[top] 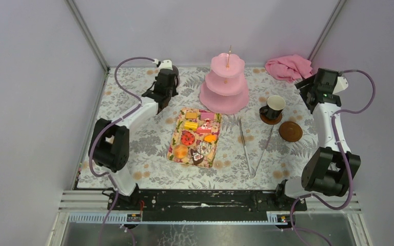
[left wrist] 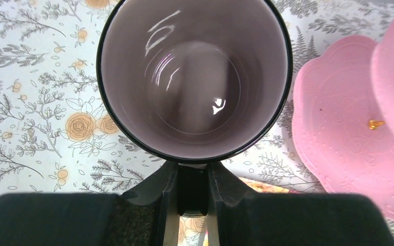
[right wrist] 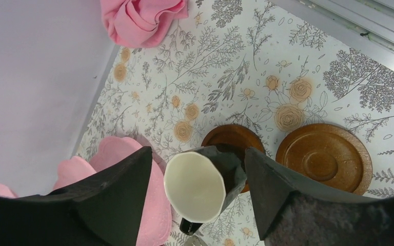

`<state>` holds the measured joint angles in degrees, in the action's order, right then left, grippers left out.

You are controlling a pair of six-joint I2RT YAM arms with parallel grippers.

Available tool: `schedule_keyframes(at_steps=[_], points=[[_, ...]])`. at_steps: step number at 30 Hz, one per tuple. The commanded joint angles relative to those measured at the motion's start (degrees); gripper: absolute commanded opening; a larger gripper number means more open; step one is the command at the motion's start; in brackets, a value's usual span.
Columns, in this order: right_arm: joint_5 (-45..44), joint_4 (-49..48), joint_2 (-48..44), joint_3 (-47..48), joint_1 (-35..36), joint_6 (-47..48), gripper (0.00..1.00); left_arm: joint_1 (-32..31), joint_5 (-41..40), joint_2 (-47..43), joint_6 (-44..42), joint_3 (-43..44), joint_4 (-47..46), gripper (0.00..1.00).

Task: Serve the afternoon tea
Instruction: Pick up the cup at the center of the board, then move the coaster to the center of the board.

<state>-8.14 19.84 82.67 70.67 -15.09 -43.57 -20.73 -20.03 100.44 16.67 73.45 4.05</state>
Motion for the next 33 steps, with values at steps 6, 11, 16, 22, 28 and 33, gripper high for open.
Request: schedule_keyframes(at_steps=[6, 11, 16, 22, 28, 33], points=[[-1.48, 1.09, -7.78, -2.2, 1.46, 2.13, 0.77, -6.86, -4.57, -11.55, -2.33, 0.59, -1.3, 0.0], [-3.78, 4.59, -12.53, -3.75, 1.56, 2.58, 0.77, -13.15, -4.98, -15.46, -5.05, 1.63, 1.02, 0.0], [-5.7, 6.66, -18.83, -7.0, 1.62, 1.98, 0.77, -20.83, -5.03, -17.63, -7.78, 2.34, 2.85, 0.0], [-8.51, 9.69, -25.66, -9.39, 1.56, 1.77, 0.77, -29.69, -6.19, -18.54, -8.86, 4.86, 6.16, 0.0], [-8.84, 14.09, -29.55, -7.11, 1.56, 0.85, 0.77, -38.09, -6.53, -17.58, -10.48, 7.59, 7.38, 0.0], [-11.44, 18.0, -32.2, -2.91, 1.6, -0.45, 0.77, -43.17, -2.3, -13.21, -12.31, 12.16, 7.95, 0.0]])
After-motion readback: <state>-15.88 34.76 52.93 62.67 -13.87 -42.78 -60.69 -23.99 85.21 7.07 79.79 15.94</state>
